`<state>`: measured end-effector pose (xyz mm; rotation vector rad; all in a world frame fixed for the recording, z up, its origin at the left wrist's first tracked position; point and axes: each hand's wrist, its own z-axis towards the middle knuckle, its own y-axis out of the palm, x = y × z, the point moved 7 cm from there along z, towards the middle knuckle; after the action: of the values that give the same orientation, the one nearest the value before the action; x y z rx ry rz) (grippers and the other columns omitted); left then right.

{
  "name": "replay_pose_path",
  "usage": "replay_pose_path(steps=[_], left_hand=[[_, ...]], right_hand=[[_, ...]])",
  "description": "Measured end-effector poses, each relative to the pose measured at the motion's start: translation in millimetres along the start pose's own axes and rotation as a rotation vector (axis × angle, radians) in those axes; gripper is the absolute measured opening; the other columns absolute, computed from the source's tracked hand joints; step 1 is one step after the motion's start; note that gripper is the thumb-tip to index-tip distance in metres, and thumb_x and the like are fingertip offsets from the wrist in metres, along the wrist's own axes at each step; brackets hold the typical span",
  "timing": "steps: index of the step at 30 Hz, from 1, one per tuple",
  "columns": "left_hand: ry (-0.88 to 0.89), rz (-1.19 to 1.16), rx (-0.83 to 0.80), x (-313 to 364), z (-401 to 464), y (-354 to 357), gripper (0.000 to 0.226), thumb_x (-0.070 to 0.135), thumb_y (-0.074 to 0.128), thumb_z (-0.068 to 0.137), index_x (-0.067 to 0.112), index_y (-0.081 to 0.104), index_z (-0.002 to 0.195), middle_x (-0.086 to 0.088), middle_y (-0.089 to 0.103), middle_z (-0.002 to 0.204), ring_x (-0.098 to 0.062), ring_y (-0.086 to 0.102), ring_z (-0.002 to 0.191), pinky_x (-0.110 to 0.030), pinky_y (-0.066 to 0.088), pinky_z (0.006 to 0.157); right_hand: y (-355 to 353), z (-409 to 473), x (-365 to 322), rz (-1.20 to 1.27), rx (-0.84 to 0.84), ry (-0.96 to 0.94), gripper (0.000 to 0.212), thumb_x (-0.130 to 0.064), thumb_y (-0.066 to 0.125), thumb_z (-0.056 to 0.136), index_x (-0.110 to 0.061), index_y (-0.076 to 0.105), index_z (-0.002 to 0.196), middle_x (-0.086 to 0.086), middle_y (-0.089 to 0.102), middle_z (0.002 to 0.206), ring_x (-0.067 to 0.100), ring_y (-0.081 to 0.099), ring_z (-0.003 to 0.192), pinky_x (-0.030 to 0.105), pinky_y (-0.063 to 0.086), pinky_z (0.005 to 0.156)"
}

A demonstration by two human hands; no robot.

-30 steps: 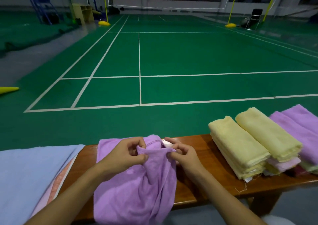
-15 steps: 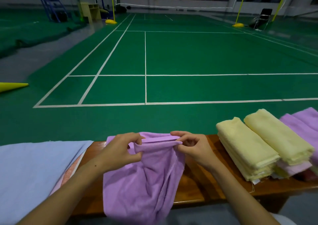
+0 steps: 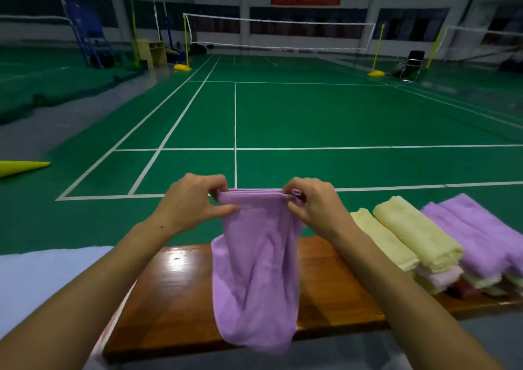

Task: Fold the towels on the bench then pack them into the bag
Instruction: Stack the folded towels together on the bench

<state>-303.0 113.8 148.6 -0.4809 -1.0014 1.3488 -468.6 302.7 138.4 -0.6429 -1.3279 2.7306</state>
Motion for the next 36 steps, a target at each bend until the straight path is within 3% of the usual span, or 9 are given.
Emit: replay_pose_path(steps=[3, 7, 10, 12, 15, 20, 24, 32, 36], left_hand=[[-0.028, -0.147, 0.049, 7, 17, -26, 0.027, 0.05, 0.076, 0.074, 0.03, 0.057, 0.074, 0.012, 0.063, 0.067, -0.002, 0.056, 0.062, -0.031, 0.053, 0.063], [-0.059, -0.317, 0.128, 22, 25, -53, 0.022, 0.028, 0.078, 0.077, 0.019, 0.059, 0.079, 0.004, 0.06, 0.066, -0.006, 0.046, 0.058, -0.029, 0.042, 0.059], [-0.083, -0.49, 0.13, 36, 17, -61, 0.021, 0.02, 0.079, 0.078, 0.017, 0.059, 0.084, 0.004, 0.063, 0.068, -0.009, 0.05, 0.061, -0.028, 0.046, 0.061], [-0.087, -0.567, 0.11, 44, 8, -63, 0.025, 0.015, 0.08, 0.079, 0.015, 0.058, 0.091, -0.007, 0.068, 0.074, -0.014, 0.055, 0.066, -0.032, 0.048, 0.065], [-0.121, -0.667, 0.091, 54, -7, -68, 0.038, 0.003, 0.081, 0.082, 0.015, 0.056, 0.107, -0.017, 0.074, 0.086, -0.02, 0.064, 0.074, -0.034, 0.054, 0.073], [-0.172, -0.716, 0.12, 65, -23, -81, 0.034, -0.005, 0.083, 0.082, 0.007, 0.07, 0.111, -0.007, 0.08, 0.099, -0.017, 0.076, 0.092, -0.029, 0.061, 0.09], [-0.178, -0.728, 0.141, 64, -19, -83, 0.026, -0.001, 0.082, 0.084, 0.005, 0.072, 0.107, -0.01, 0.079, 0.101, -0.018, 0.075, 0.092, -0.028, 0.062, 0.086], [-0.477, -0.686, 0.001, -29, -9, 34, 0.017, -0.004, 0.074, 0.09, 0.004, 0.067, 0.104, -0.011, 0.077, 0.081, -0.018, 0.065, 0.07, -0.031, 0.059, 0.057], [-0.671, -0.557, -0.074, -104, -26, 137, 0.022, -0.002, 0.076, 0.088, 0.016, 0.066, 0.096, -0.017, 0.075, 0.08, -0.024, 0.065, 0.069, -0.048, 0.062, 0.064]], right_hand=[[-28, 18, -16, 0.004, 0.023, 0.038, 0.032, -0.019, 0.072, 0.081, -0.02, 0.069, 0.113, 0.002, 0.077, 0.094, 0.026, 0.064, 0.086, 0.034, 0.047, 0.079], [-57, 31, -35, 0.042, 0.012, 0.049, 0.04, -0.047, 0.055, 0.074, -0.02, 0.078, 0.093, -0.003, 0.076, 0.087, 0.024, 0.068, 0.083, 0.039, 0.052, 0.086], [-66, 25, -30, 0.22, -0.004, 0.164, 0.018, -0.034, 0.068, 0.082, -0.017, 0.072, 0.087, -0.002, 0.074, 0.084, 0.016, 0.066, 0.078, 0.037, 0.053, 0.076], [-68, 13, -28, 0.372, -0.017, 0.221, 0.008, -0.021, 0.074, 0.09, -0.015, 0.07, 0.086, 0.001, 0.072, 0.081, 0.012, 0.061, 0.072, 0.04, 0.054, 0.071], [-72, -7, -32, 0.543, -0.043, 0.249, 0.002, -0.014, 0.077, 0.094, -0.014, 0.074, 0.094, 0.006, 0.077, 0.088, 0.013, 0.067, 0.078, 0.044, 0.058, 0.075], [-83, -23, -42, 0.665, -0.022, 0.241, 0.014, -0.001, 0.067, 0.098, -0.003, 0.073, 0.11, 0.012, 0.078, 0.098, 0.01, 0.069, 0.082, 0.025, 0.055, 0.073], [-79, -17, -37, 0.69, -0.047, 0.255, 0.012, -0.005, 0.061, 0.103, -0.01, 0.071, 0.11, 0.0, 0.071, 0.08, 0.006, 0.054, 0.063, 0.018, 0.043, 0.055], [42, 8, 48, 0.485, -0.226, 0.423, 0.008, -0.009, 0.069, 0.098, -0.017, 0.072, 0.095, -0.003, 0.068, 0.07, 0.003, 0.054, 0.055, 0.028, 0.047, 0.062], [146, 9, 103, 0.339, -0.367, 0.533, 0.015, -0.009, 0.069, 0.091, -0.022, 0.073, 0.084, -0.006, 0.066, 0.068, 0.014, 0.058, 0.066, 0.032, 0.047, 0.072]])
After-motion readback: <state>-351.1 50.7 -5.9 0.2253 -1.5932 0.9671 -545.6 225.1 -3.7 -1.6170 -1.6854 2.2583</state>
